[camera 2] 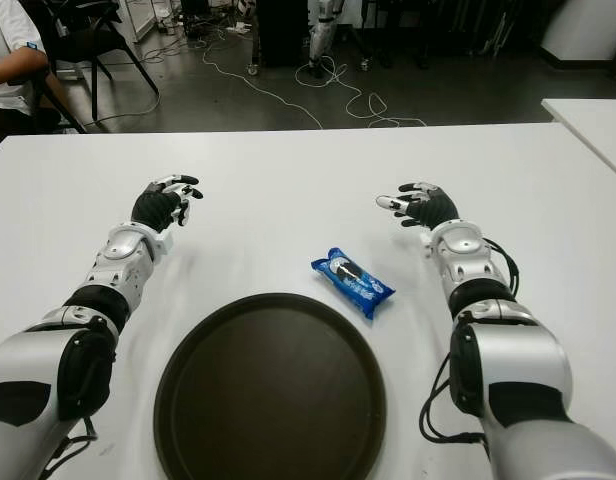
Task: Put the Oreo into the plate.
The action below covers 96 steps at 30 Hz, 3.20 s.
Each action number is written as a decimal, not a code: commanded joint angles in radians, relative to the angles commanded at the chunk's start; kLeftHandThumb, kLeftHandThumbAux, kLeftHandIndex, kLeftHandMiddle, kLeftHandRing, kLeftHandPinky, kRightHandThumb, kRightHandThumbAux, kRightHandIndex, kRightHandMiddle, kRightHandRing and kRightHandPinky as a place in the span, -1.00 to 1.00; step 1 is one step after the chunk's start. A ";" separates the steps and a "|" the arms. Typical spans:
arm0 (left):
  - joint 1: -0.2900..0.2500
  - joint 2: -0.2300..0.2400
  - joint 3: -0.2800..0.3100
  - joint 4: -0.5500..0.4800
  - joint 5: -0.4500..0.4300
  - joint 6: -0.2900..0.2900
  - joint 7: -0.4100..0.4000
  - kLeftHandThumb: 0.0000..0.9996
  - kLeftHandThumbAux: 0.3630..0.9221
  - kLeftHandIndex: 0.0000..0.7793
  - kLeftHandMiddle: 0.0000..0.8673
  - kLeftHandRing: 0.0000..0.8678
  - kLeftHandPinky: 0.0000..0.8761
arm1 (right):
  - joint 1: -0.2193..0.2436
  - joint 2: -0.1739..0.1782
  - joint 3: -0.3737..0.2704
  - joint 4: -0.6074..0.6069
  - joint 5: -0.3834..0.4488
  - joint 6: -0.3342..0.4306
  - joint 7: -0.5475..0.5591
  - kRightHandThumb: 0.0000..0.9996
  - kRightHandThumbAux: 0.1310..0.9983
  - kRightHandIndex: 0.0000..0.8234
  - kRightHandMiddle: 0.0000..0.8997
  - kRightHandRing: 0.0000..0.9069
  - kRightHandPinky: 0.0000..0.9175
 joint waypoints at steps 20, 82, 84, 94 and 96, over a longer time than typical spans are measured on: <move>-0.002 0.000 0.005 0.002 -0.009 0.005 -0.002 0.71 0.06 0.06 0.27 0.81 0.87 | 0.001 -0.003 0.000 0.000 -0.001 -0.004 0.010 -1.00 0.44 -0.26 -0.17 -0.07 -0.01; 0.000 -0.001 0.001 0.000 -0.007 0.002 0.002 0.71 0.07 0.06 0.26 0.82 0.86 | 0.001 -0.001 0.019 -0.002 -0.037 -0.019 -0.023 -1.00 0.54 -0.29 -0.18 -0.08 -0.03; 0.000 -0.001 0.000 0.000 -0.006 0.001 0.003 0.71 0.07 0.05 0.25 0.80 0.85 | 0.001 -0.001 0.024 -0.003 -0.042 -0.024 -0.028 -1.00 0.55 -0.30 -0.18 -0.09 -0.04; 0.001 0.001 -0.007 0.000 0.001 0.002 0.006 0.71 0.07 0.05 0.26 0.78 0.85 | -0.012 -0.006 0.098 -0.024 -0.107 -0.112 -0.079 -1.00 0.60 -0.28 -0.19 -0.14 -0.16; 0.001 0.000 -0.006 0.000 0.000 0.001 0.005 0.71 0.07 0.05 0.26 0.78 0.84 | -0.015 -0.007 0.108 -0.027 -0.113 -0.121 -0.083 -1.00 0.61 -0.29 -0.20 -0.14 -0.17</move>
